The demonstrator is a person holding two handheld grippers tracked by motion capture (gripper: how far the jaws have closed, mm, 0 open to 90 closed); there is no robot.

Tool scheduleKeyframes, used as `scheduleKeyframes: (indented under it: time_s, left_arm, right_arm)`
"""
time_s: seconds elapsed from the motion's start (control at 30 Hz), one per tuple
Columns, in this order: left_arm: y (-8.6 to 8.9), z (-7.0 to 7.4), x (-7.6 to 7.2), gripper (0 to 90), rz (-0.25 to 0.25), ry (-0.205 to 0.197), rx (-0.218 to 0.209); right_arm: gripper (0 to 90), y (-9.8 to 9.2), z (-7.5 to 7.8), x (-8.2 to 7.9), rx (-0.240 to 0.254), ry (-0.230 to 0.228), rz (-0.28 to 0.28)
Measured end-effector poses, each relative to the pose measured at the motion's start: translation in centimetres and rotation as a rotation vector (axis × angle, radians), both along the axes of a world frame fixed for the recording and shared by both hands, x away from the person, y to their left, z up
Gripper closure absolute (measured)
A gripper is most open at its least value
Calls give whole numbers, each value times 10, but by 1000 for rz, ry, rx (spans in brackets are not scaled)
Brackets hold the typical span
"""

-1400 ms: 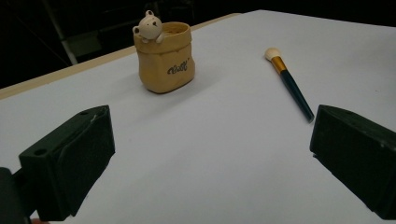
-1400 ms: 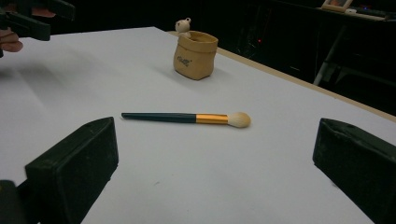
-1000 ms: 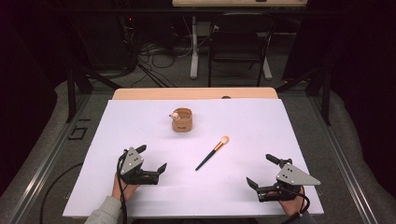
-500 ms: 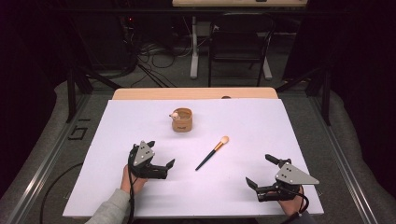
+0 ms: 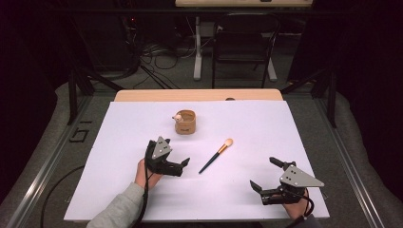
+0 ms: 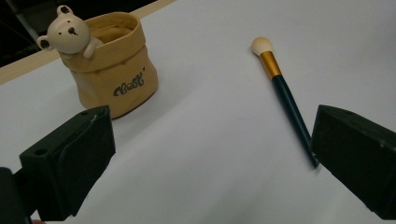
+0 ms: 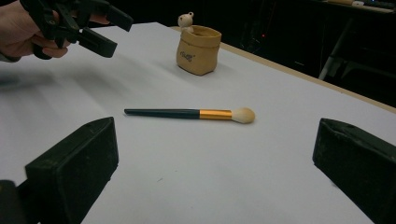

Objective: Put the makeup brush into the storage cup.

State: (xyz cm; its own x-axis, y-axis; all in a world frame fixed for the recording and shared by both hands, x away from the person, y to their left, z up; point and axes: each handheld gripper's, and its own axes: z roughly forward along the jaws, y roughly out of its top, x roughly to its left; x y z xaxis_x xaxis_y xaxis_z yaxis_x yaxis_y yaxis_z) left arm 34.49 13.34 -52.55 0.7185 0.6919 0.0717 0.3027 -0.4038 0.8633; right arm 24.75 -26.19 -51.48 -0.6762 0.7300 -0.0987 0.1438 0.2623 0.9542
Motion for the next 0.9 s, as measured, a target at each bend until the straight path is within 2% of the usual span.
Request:
scheduleKeyframes:
  time_s: [0.13, 0.23, 0.4, 0.67, 0.9]
  left_arm:
    - [-7, 2, 6, 2, -4, 19, 6]
    - [-12, 4, 10, 3, -5, 33, 26]
    - [-19, 5, 15, 3, -5, 78, 56]
    - [-31, 12, 20, 3, -7, 100, 107]
    - [-43, 15, 28, 2, -17, 143, 141]
  right_arm:
    - [0, 0, 0, 0, -1, 1, 1]
    - [0, 0, 0, 0, 0, 2, 1]
    - [0, 1, -1, 1, 1, 5, 3]
    - [0, 0, 0, 0, 3, 7, 0]
    - [0, 0, 0, 1, 1, 8, -1]
